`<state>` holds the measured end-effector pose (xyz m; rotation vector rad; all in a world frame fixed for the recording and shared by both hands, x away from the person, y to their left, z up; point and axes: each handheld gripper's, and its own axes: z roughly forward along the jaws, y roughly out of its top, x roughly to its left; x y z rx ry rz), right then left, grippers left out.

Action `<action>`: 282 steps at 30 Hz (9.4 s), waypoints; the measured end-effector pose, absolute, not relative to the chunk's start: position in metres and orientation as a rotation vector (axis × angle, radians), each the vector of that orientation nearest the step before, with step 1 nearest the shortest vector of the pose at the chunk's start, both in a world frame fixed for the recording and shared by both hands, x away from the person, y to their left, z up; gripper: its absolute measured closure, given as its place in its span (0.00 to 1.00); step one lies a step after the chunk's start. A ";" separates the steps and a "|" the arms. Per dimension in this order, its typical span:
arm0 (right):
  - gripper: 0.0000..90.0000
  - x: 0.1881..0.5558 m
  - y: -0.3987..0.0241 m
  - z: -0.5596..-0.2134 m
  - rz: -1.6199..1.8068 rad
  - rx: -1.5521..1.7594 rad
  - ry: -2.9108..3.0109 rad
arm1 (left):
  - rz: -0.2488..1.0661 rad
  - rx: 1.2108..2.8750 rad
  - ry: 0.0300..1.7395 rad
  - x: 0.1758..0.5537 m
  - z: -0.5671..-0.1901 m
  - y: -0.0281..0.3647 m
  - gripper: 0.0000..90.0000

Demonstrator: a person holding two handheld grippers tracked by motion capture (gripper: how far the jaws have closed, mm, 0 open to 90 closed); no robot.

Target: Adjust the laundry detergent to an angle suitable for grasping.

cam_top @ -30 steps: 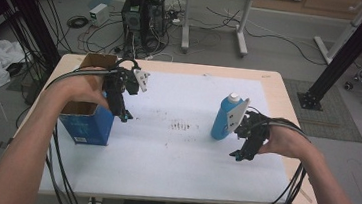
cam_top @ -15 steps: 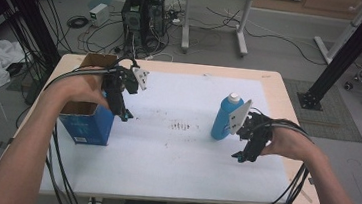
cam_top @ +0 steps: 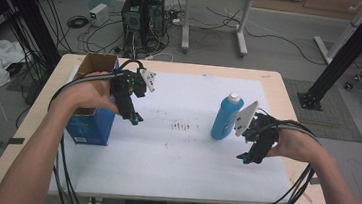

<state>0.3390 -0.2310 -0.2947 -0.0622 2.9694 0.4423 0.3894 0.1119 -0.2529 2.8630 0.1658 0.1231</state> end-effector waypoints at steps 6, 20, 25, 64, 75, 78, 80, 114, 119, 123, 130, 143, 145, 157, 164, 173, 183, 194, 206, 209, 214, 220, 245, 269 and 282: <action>0.15 0.339 -0.234 -0.294 0.413 -0.064 2.983 | 0.123 2.839 0.212 0.389 -0.255 0.100 0.17; 0.15 0.335 -0.236 -0.290 0.403 -0.072 2.992 | 0.087 2.772 0.278 0.392 -0.273 0.033 0.17; 0.15 0.332 -0.237 -0.291 0.391 -0.076 3.001 | 0.085 2.742 0.344 0.395 -0.283 0.011 0.17; 0.15 0.332 -0.238 -0.293 0.406 -0.074 3.012 | 0.298 2.274 0.792 0.402 -0.349 -0.096 0.17; 0.15 0.333 -0.238 -0.292 0.391 -0.070 3.016 | 0.353 2.220 0.820 0.403 -0.353 -0.103 0.17; 0.15 0.332 -0.238 -0.294 0.428 -0.067 3.005 | 0.356 2.201 0.833 0.403 -0.353 -0.103 0.17; 0.15 0.332 -0.238 -0.294 0.420 -0.067 3.005 | 0.360 2.193 0.834 0.403 -0.353 -0.103 0.17; 0.15 0.334 -0.236 -0.297 0.371 -0.054 3.022 | 0.355 2.131 0.863 0.405 -0.361 -0.111 0.33; 0.15 0.334 -0.236 -0.298 0.369 -0.050 3.022 | 0.372 2.151 0.854 0.405 -0.362 -0.111 0.35; 0.15 0.336 -0.237 -0.297 0.354 -0.089 3.021 | 0.373 2.147 0.859 0.406 -0.363 -0.112 0.35; 0.15 0.334 -0.237 -0.298 0.358 -0.049 3.025 | 0.401 2.147 0.859 0.407 -0.363 -0.110 0.43; 0.15 0.336 -0.237 -0.298 0.336 -0.084 3.028 | 0.417 2.129 0.871 0.406 -0.364 -0.110 0.48; 0.15 0.334 -0.237 -0.299 0.350 -0.045 3.027 | 0.417 2.123 0.873 0.405 -0.364 -0.110 0.48; 0.15 0.338 -0.239 -0.297 0.333 -0.133 3.015 | 0.440 2.114 0.856 0.401 -0.365 -0.110 0.49; 0.15 0.337 -0.240 -0.298 0.336 -0.082 3.027 | 0.434 2.106 0.776 0.400 -0.359 -0.102 0.50; 0.15 0.338 -0.234 -0.298 0.339 -0.114 3.025 | 0.395 2.156 0.615 0.395 -0.337 -0.069 0.50; 0.15 0.337 -0.230 -0.296 0.359 -0.086 3.026 | 0.242 2.195 0.372 0.379 -0.329 -0.008 0.49; 0.15 0.339 -0.220 -0.296 0.365 -0.079 3.028 | 0.113 2.214 0.212 0.364 -0.344 0.034 0.49; 0.15 0.342 -0.219 -0.296 0.336 -0.130 3.022 | 0.027 2.213 0.142 0.358 -0.360 0.044 0.49; 0.15 0.342 -0.219 -0.297 0.340 -0.120 3.019 | 0.019 2.237 0.097 0.360 -0.361 0.046 0.49; 0.15 0.342 -0.219 -0.297 0.342 -0.114 3.020 | -0.005 2.219 0.106 0.361 -0.366 0.044 0.49; 0.15 0.340 -0.220 -0.298 0.359 -0.070 3.018 | 0.001 2.228 0.068 0.364 -0.367 0.048 0.49; 0.15 0.342 -0.219 -0.298 0.338 -0.113 3.023 | -0.010 2.254 0.091 0.363 -0.369 0.046 0.41; 0.15 0.342 -0.217 -0.298 0.327 -0.110 3.029 | -0.027 2.208 0.143 0.358 -0.361 0.053 0.36; 0.15 0.343 -0.215 -0.299 0.321 -0.123 3.027 | -0.031 2.219 0.179 0.353 -0.355 0.056 0.31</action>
